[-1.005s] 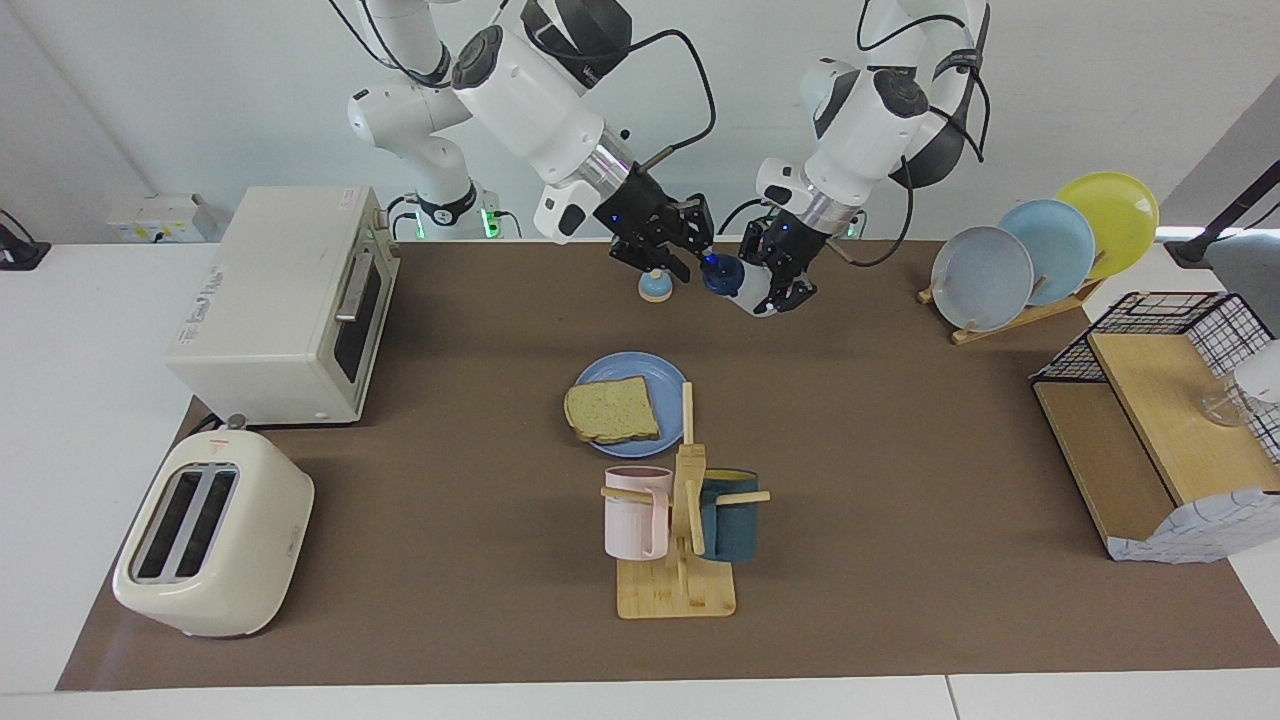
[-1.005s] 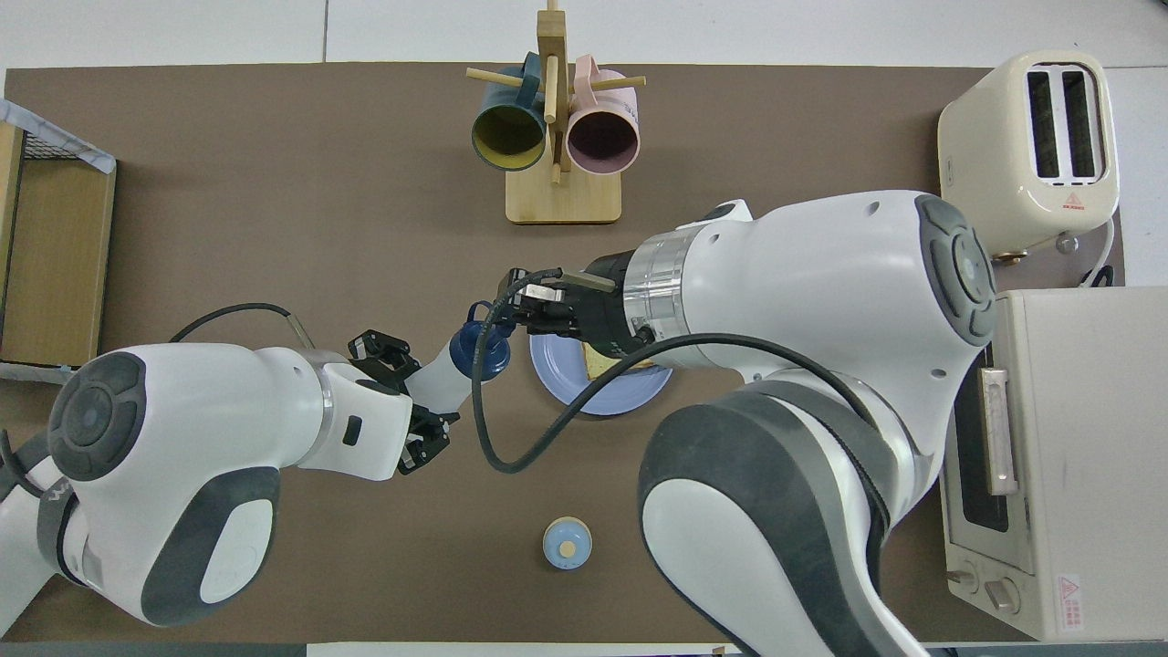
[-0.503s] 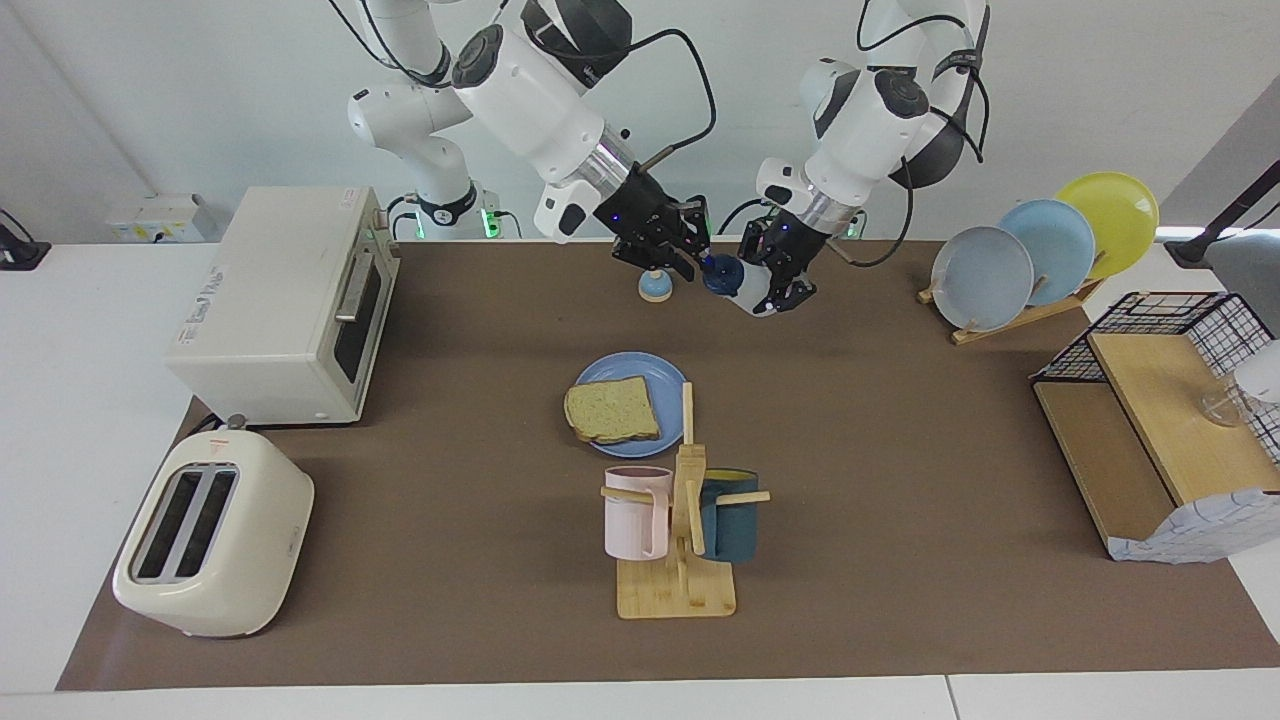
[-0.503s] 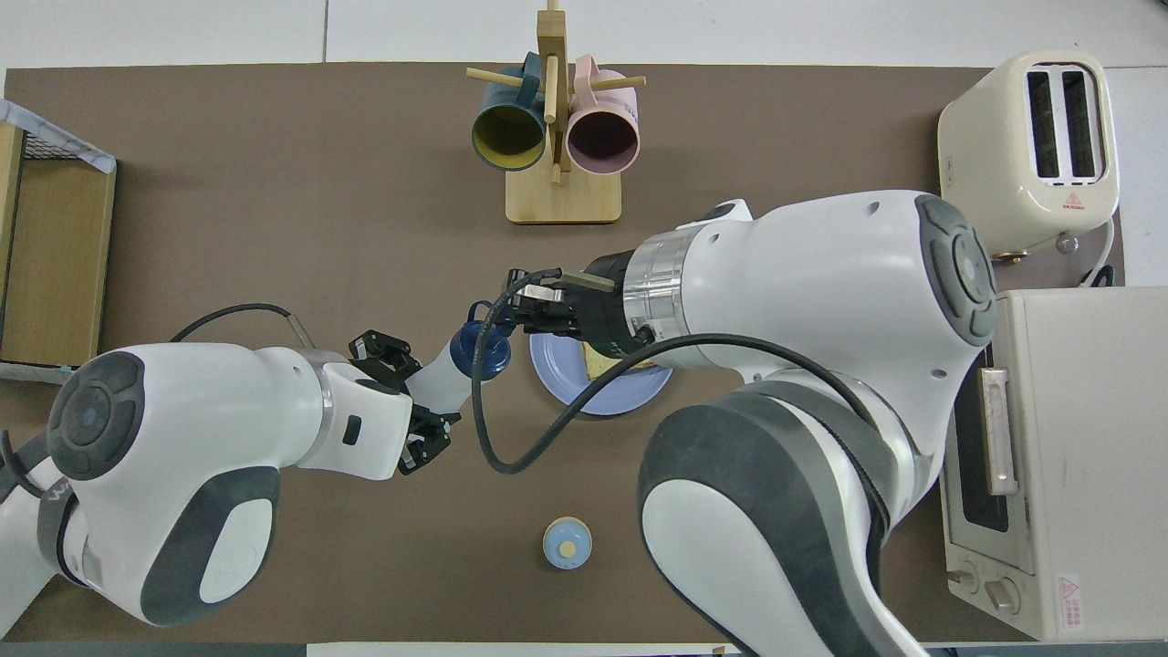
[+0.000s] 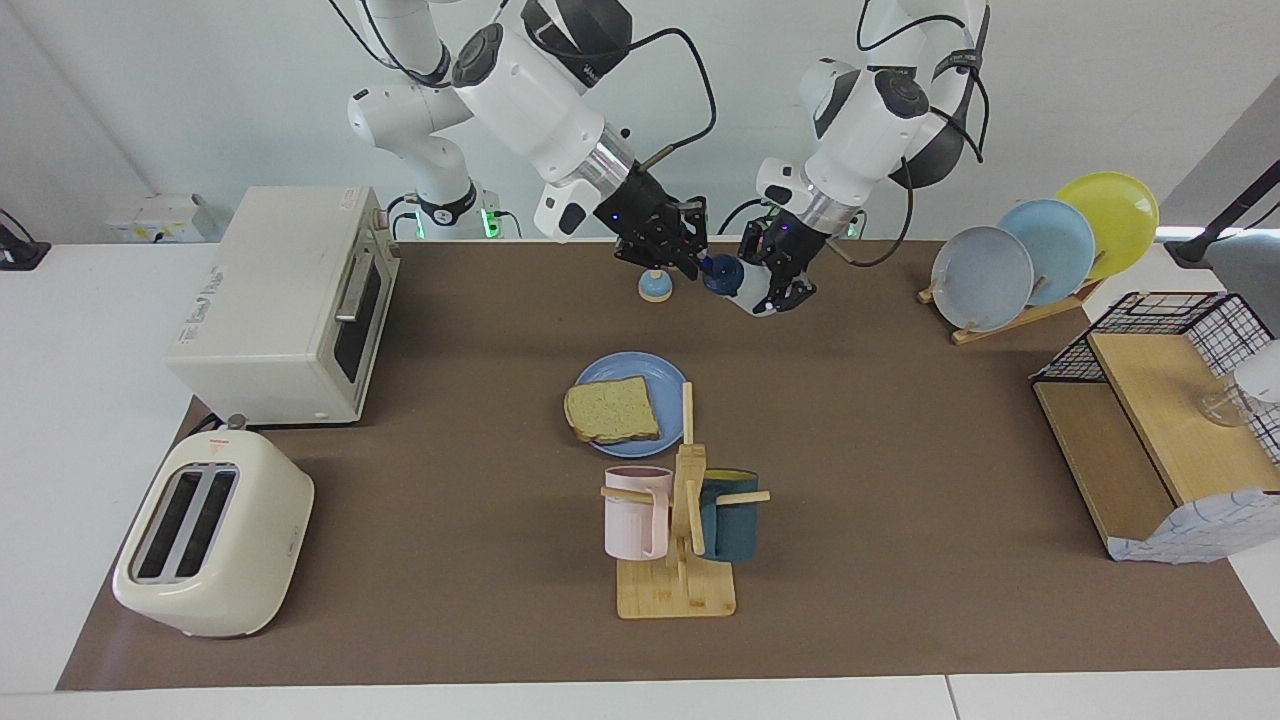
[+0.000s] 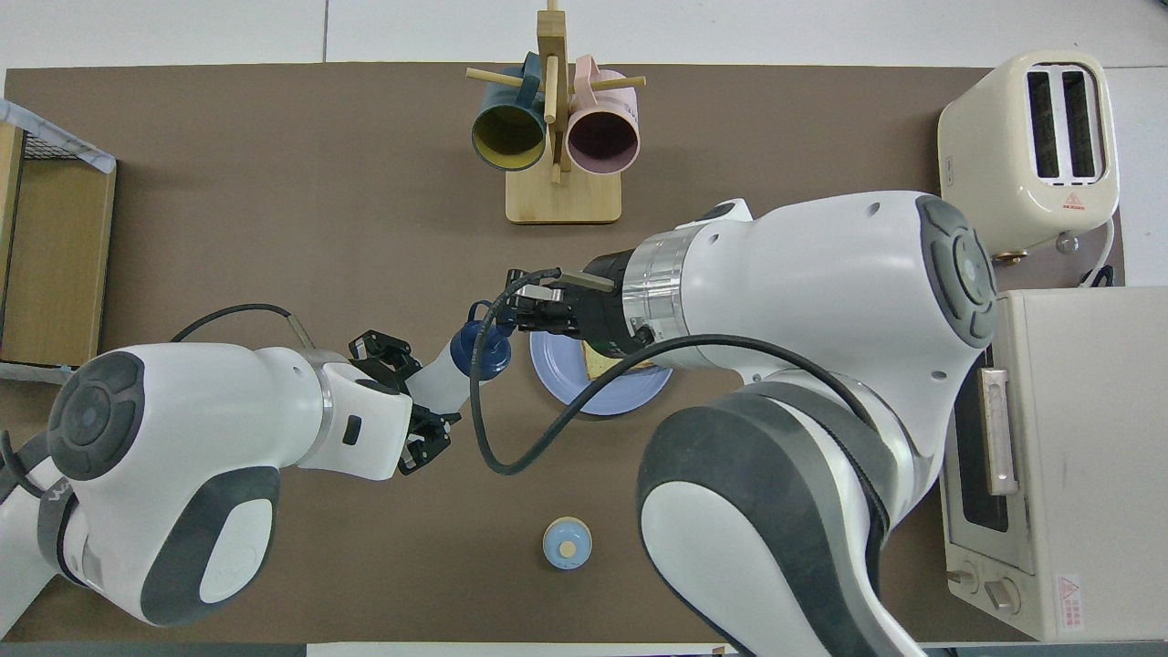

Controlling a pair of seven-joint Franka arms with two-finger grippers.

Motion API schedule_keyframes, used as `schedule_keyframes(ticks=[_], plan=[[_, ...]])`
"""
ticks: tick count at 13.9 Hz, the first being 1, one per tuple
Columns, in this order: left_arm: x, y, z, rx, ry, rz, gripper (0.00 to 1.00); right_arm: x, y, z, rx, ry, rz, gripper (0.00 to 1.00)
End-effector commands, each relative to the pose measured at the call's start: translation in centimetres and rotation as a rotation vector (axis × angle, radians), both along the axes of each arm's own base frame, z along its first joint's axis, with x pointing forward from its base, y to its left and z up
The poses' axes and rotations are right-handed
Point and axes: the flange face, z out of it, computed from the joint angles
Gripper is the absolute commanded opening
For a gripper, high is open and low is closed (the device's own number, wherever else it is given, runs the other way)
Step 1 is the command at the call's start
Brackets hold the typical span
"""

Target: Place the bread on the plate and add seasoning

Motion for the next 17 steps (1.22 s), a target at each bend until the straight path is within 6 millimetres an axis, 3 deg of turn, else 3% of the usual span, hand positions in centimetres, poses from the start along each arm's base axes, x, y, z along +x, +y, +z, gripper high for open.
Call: schedule_keyframes(ticks=[1,6,9,17], plan=[[-0.5,0.2,0.1,-0.033,-0.003,-0.008,0.0,-0.3,0.6,0.4,-0.007,-0.009,-0.008,0.22],[-0.6,0.1,0.0,-0.032,-0.002,-0.01,0.0,-0.3,0.6,0.3,-0.016,-0.014,-0.004,0.22],[-0.6,0.1,0.0,-0.031,-0.001,-0.012,0.0,-0.2,0.5,0.2,-0.022,-0.017,-0.003,0.0],[-0.5,0.2,0.1,-0.032,0.0,-0.009,0.0,1.4,-0.7,1.2,0.092,-0.029,-0.127,0.0]])
